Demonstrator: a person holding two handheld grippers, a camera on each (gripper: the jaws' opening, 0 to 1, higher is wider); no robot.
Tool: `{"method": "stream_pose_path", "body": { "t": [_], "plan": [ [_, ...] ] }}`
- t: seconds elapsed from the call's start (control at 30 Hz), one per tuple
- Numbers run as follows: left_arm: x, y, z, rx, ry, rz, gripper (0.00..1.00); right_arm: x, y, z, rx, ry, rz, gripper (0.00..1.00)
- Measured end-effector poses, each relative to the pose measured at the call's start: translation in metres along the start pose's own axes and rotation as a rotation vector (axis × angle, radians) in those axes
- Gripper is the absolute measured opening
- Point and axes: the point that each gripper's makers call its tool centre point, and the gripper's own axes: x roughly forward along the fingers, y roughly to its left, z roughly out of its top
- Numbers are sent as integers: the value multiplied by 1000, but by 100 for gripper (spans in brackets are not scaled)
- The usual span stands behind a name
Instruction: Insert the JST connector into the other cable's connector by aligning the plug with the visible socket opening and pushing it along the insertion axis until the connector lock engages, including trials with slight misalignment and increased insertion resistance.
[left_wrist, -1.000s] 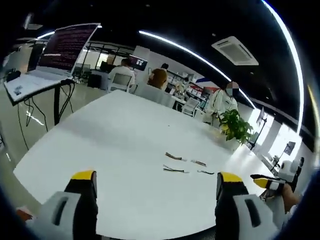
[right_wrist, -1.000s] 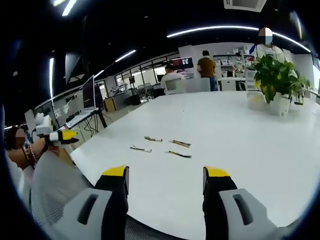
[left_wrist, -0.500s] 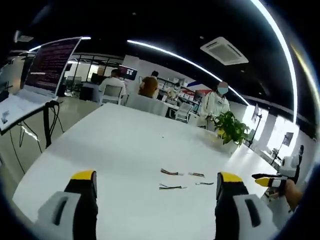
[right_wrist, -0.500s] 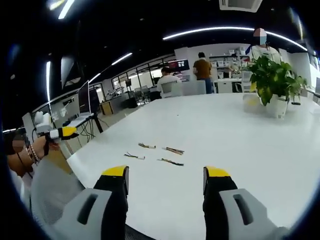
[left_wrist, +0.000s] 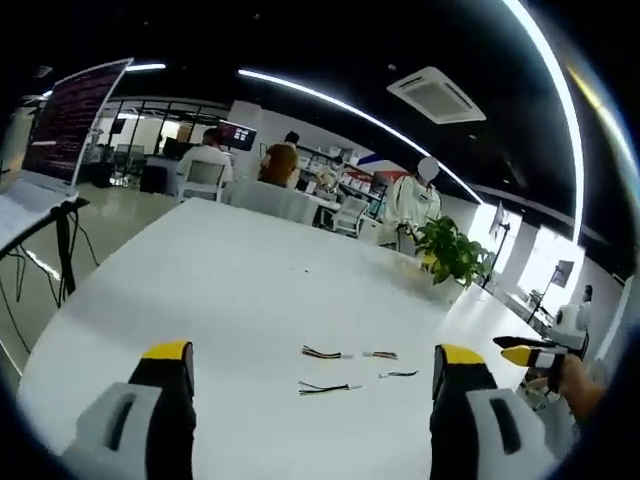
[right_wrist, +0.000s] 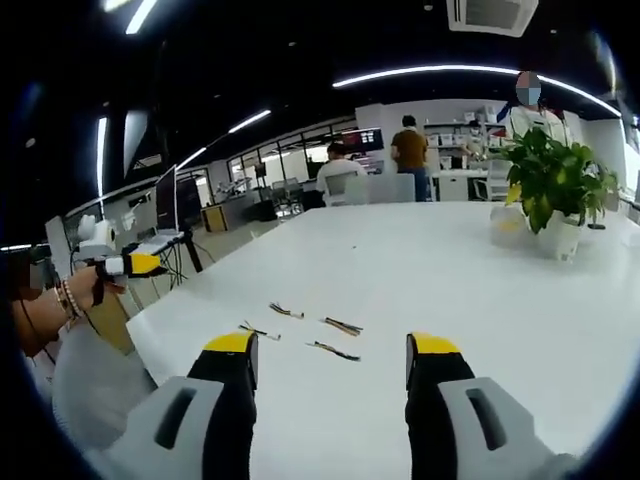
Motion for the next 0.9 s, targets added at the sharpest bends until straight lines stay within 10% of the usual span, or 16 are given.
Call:
{"method": "stream_pose_path", "body": {
  "t": [0.37, 0.9],
  "plan": [
    [39, -7, 16, 56, -6, -28, 99, 30, -12, 5, -25, 22, 11, 57],
    [81, -10, -4, 86, 91, -64, 99, 65, -21, -1, -32, 71, 41, 57]
  ]
}}
